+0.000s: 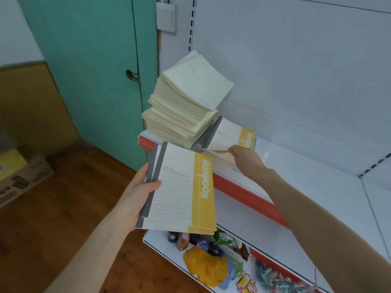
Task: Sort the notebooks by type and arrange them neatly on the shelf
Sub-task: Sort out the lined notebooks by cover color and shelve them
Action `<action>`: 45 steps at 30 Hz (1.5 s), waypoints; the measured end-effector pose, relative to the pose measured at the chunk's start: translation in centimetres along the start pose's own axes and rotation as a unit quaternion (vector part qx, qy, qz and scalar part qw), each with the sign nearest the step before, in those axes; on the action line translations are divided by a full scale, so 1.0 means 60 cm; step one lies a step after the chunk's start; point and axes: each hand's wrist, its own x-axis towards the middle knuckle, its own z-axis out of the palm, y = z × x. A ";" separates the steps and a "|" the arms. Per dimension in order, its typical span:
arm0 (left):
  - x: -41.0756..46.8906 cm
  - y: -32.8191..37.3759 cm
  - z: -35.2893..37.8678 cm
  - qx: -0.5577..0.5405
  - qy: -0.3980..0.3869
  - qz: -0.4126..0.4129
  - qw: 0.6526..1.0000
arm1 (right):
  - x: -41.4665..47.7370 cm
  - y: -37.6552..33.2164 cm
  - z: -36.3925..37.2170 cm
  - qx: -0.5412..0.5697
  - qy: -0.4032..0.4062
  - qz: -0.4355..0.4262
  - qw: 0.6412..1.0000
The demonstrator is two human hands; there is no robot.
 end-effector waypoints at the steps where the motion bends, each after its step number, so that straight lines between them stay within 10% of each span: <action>1: 0.000 0.000 0.001 -0.003 -0.004 0.001 1.000 | -0.007 -0.004 -0.012 0.021 0.020 0.012 1.000; 17: 0.001 -0.008 0.034 -0.037 -0.060 0.053 0.996 | -0.265 -0.115 0.013 0.077 0.032 -0.258 0.963; 22: -0.002 -0.011 0.052 -0.048 -0.068 0.082 0.993 | -0.266 -0.087 -0.011 0.288 0.092 0.054 0.952; 26: -0.013 -0.009 0.099 -0.036 -0.100 0.126 0.986 | -0.263 -0.063 -0.024 0.411 0.093 0.239 0.875; 45: -0.250 -0.105 0.713 0.036 -0.389 0.117 0.913 | -0.650 0.428 -0.176 0.426 0.311 0.370 0.765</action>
